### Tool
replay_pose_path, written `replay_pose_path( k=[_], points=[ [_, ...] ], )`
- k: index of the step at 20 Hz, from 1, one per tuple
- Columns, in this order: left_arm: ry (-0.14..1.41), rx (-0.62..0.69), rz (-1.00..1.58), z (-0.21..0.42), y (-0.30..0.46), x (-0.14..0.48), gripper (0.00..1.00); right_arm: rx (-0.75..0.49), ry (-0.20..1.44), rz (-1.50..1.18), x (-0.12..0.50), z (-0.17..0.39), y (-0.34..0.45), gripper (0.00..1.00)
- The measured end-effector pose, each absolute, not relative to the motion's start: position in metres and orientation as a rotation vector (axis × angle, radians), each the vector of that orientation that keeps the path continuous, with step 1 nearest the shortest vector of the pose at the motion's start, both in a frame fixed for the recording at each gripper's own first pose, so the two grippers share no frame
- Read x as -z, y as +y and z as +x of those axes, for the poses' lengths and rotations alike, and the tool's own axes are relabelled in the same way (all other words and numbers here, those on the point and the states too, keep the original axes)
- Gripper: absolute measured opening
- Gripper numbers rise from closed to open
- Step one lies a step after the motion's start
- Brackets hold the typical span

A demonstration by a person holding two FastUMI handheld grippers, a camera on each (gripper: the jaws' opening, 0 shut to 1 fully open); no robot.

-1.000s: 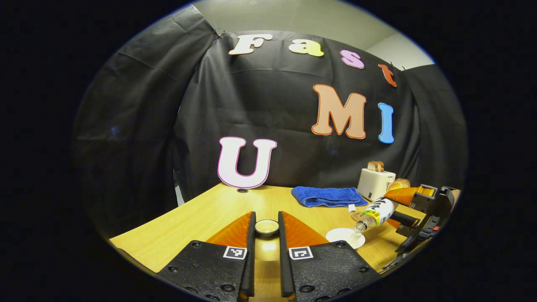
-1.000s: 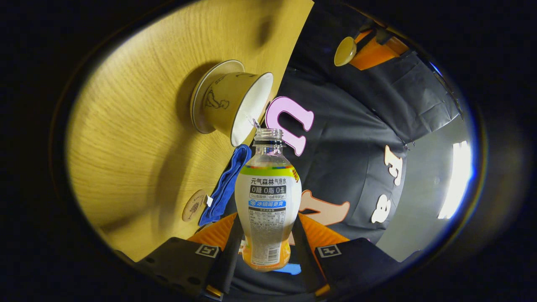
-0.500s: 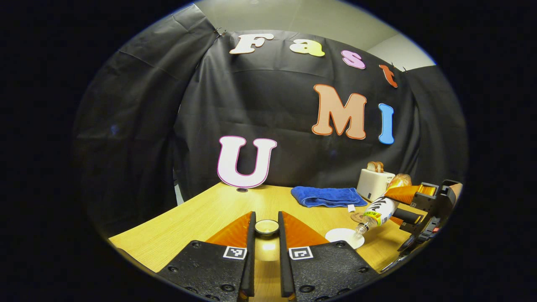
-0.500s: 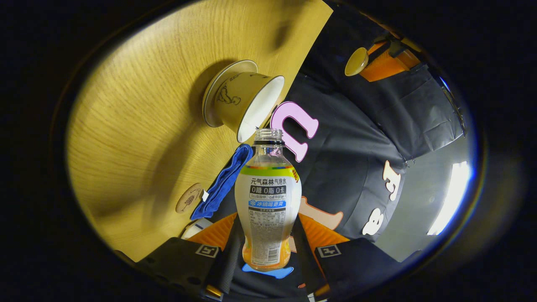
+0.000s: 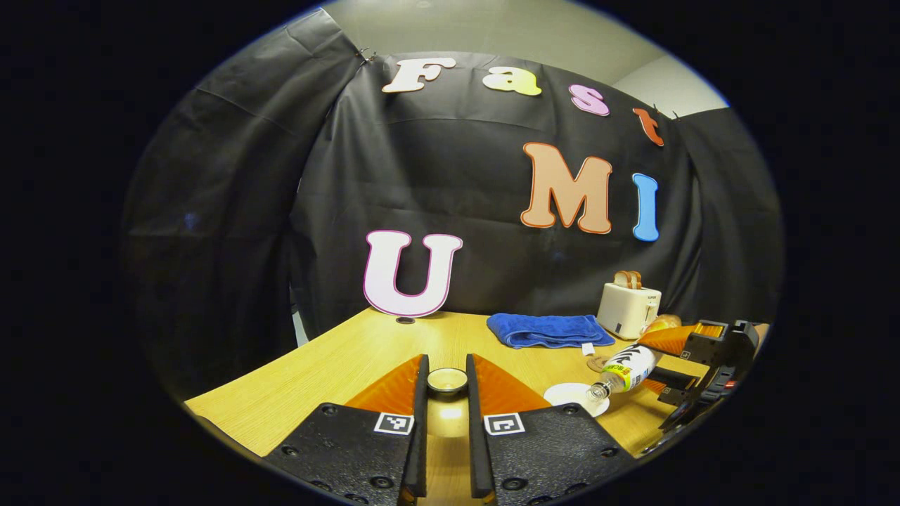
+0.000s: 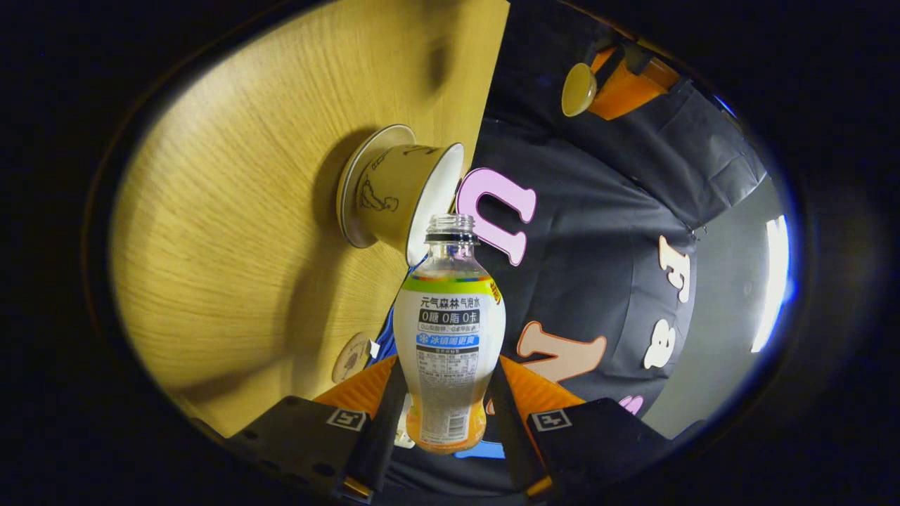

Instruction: Open the teacup lid with one hand, grasp the water bottle and pour water into the teacup with the other hand; after pouring, place the water bottle on the coaster and then close the teacup lid.

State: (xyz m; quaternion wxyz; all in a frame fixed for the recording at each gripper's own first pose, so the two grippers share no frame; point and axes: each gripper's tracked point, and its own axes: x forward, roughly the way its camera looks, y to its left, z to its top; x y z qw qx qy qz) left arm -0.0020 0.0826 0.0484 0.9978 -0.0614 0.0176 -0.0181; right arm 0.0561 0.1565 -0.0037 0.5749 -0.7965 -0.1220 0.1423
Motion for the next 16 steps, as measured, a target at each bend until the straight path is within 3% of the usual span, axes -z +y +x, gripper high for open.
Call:
replay_pose_path(
  k=[16],
  points=[
    [0.030, 0.057, -0.122, -0.002, 0.075, -0.050, 0.22, -0.341, 0.023, -1.002, 0.007, 0.047, 0.154, 0.69]
  ],
)
